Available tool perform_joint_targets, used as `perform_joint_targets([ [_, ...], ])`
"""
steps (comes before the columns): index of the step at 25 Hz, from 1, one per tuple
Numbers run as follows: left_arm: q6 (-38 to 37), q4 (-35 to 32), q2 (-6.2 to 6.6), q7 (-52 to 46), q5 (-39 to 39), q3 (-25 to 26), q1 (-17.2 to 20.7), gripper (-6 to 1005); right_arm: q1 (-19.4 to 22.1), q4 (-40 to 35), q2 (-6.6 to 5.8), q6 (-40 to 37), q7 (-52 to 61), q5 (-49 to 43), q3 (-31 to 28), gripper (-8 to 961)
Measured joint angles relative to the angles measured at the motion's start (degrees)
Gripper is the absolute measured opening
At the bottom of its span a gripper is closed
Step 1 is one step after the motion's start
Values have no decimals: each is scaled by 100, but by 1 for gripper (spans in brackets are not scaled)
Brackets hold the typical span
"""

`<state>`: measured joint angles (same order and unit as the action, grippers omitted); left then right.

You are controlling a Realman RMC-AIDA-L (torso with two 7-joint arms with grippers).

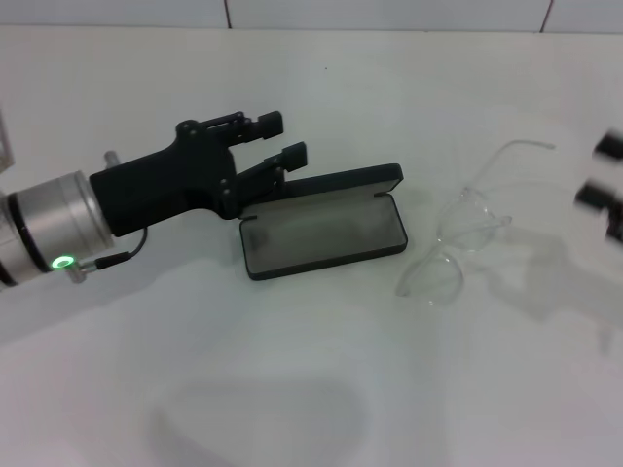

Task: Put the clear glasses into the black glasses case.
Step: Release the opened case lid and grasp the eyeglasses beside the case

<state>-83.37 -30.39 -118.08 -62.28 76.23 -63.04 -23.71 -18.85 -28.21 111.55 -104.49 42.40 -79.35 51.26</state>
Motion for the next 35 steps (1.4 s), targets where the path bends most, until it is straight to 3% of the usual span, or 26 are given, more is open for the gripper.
perform_joint_targets([
  [3,41,83,-14,-5,1,-15,-121,553,-22,88,-45,134,217,-645,9,299],
  [9,92,166,-92,31,154,-37,-313,556,-272,-9,45,1059,1079,-1599,-5,287],
  [14,257,160,-135,45,234,-40,-320,560,-493,-13,319,1674,1108,-1638,65,276],
  [16,278,158,-145,56,239,-40,-322,561,-804,114,399,1880,1102,-1684,238,272],
  [23,279,166,-146,253,244,-17,-269,565,-1338,422,399,1909,1147,-1709,683,257],
  [35,277,169,-151,291,241,-4,-244,573,-1480,374,412,2112,1310,-1709,959,232],
])
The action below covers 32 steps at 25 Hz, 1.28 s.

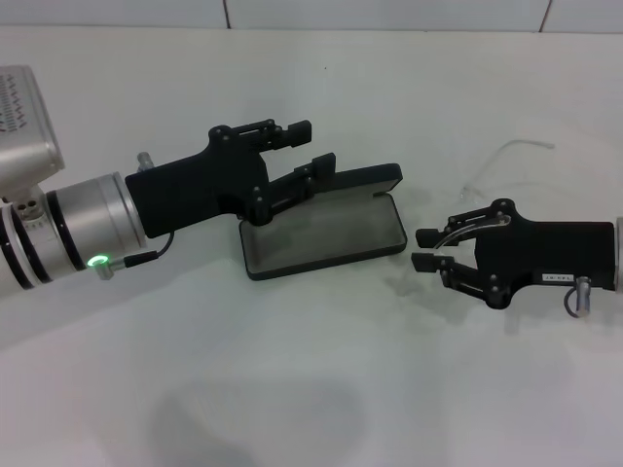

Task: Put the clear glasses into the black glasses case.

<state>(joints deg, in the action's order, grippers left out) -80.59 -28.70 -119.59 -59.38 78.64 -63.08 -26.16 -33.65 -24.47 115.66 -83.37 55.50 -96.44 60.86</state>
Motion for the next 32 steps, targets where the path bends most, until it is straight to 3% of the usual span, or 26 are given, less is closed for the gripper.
perform_joint_targets([
  [2,0,2,-3,1,-1,-1,4,574,14,-7,-5,60,-15,0,3,228],
  [7,0,5,-12,2,-31,-3,32,577,113,-128,-26,120,-111,-2,14,89],
  [15,0,82,-21,5,-77,-3,78,582,324,-570,-13,-464,-342,29,41,43],
  [23,-8,86,-30,6,-160,-3,188,587,770,-1107,-27,-801,-524,817,-162,18],
  [32,-58,98,34,-622,-182,-23,209,593,745,-1245,-187,-1567,-1279,618,-146,17],
])
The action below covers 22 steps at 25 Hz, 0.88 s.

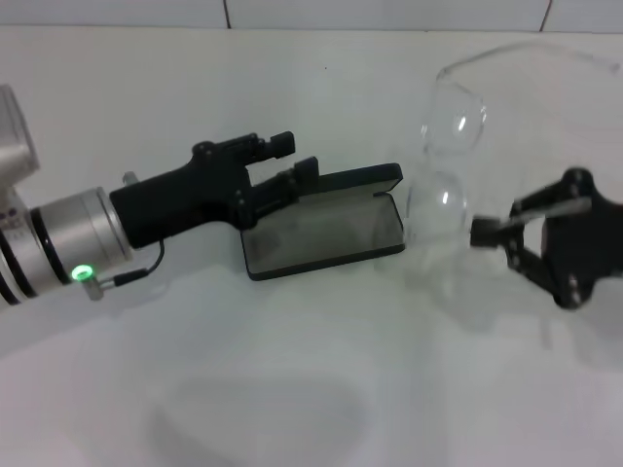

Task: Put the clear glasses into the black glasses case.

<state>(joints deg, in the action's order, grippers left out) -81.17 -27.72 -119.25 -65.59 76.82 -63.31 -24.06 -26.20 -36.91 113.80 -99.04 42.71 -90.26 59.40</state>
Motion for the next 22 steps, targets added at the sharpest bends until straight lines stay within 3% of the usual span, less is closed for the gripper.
perform_joint_targets([
  [3,-30,-82,140,-942,157,-24,-205,595,-9,-245,17,-321,-197,-387,2,18],
  [5,-85,-85,301,-1812,406,-29,-500,596,-13,-450,86,-415,-270,-636,7,18],
  [7,-155,-60,386,-2313,678,-34,-741,597,-18,-596,147,-450,-381,-827,25,18],
  [13,-384,-103,411,-3044,1196,-32,-1120,601,-55,-695,183,-466,-902,-840,175,19],
  [22,-450,-102,420,-3304,1201,4,-1102,606,-1,-676,189,-463,-1471,-582,162,20],
])
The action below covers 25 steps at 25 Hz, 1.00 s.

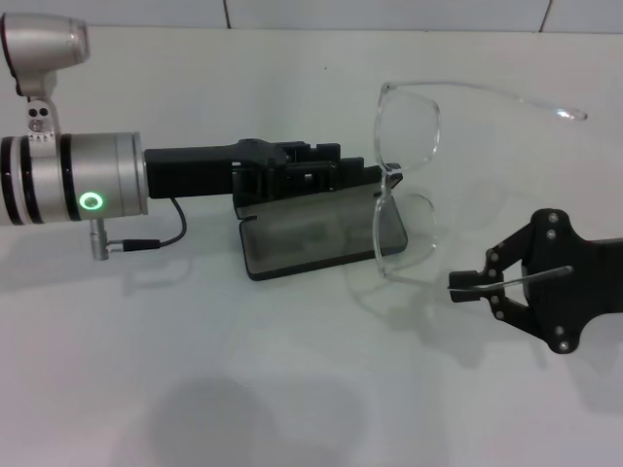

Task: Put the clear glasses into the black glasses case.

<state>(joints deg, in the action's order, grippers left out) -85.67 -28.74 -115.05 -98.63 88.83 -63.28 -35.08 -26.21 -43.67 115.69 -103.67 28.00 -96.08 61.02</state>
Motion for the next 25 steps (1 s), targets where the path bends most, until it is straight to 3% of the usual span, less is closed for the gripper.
perform_joint_targets([
  [15,42,53,-230,145,31,-33,-42,658,-330,276,46,80,-366,42,209,21],
  [23,48,71,-247,157,37,-2,23,644,-297,297,50,126,-436,41,208,22],
  [25,49,71,-251,154,25,1,31,555,-289,314,50,128,-444,40,208,22],
])
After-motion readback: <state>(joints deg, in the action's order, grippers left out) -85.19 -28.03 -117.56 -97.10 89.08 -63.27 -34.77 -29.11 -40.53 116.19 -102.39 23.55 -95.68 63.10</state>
